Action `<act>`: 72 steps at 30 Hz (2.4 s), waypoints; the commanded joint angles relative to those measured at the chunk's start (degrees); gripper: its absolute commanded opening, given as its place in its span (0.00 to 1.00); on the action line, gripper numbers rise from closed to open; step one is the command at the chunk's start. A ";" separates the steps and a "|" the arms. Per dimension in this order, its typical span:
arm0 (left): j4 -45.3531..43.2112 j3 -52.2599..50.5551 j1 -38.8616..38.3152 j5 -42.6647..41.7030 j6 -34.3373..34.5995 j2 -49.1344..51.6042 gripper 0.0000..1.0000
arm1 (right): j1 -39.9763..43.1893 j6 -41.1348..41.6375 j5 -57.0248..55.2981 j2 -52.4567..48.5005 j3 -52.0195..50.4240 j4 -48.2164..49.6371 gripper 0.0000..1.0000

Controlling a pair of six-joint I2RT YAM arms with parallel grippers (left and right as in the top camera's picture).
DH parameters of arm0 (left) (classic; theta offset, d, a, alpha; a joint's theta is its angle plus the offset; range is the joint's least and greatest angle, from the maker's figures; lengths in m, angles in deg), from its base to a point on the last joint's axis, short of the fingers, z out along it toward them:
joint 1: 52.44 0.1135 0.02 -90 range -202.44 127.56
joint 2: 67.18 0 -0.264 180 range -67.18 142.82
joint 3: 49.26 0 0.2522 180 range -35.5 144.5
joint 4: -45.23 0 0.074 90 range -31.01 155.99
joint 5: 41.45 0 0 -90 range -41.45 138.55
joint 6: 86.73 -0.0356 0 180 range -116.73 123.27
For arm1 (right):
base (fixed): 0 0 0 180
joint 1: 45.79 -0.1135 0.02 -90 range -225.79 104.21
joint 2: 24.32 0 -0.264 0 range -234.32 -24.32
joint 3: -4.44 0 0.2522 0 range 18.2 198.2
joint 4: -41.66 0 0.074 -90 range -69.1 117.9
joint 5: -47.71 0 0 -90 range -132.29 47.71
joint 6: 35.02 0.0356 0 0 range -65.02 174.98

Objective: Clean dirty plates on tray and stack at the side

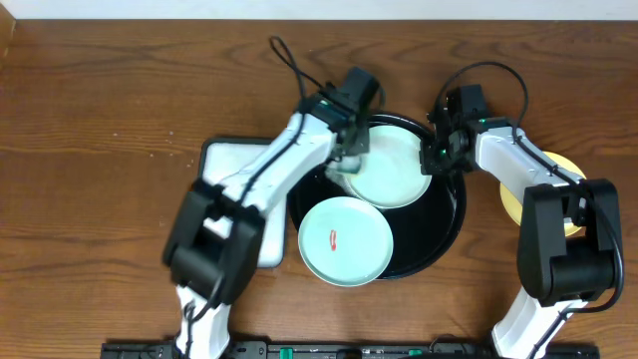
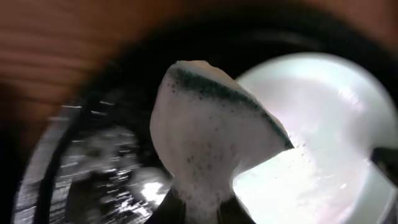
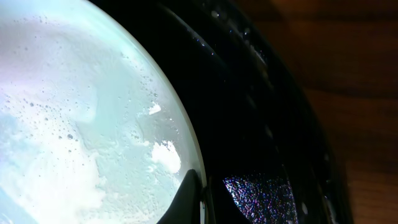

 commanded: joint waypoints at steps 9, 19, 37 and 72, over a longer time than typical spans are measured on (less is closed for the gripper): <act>18.58 -0.39 3.85 5.46 -2.12 -15.65 0.07 | -0.42 -0.17 -2.08 -2.03 -1.40 -0.98 0.01; 20.68 -13.68 15.56 12.74 -4.90 -15.93 0.08 | -0.44 -0.35 -2.05 -1.73 -1.38 -1.46 0.01; 12.87 -22.58 29.57 -6.86 -7.26 -17.66 0.58 | -8.94 -0.07 -23.56 20.63 -1.03 -7.02 0.01; 13.68 -22.60 29.57 -6.84 -7.23 -17.88 0.82 | -38.03 -13.99 -76.91 25.70 -1.01 -1.16 0.01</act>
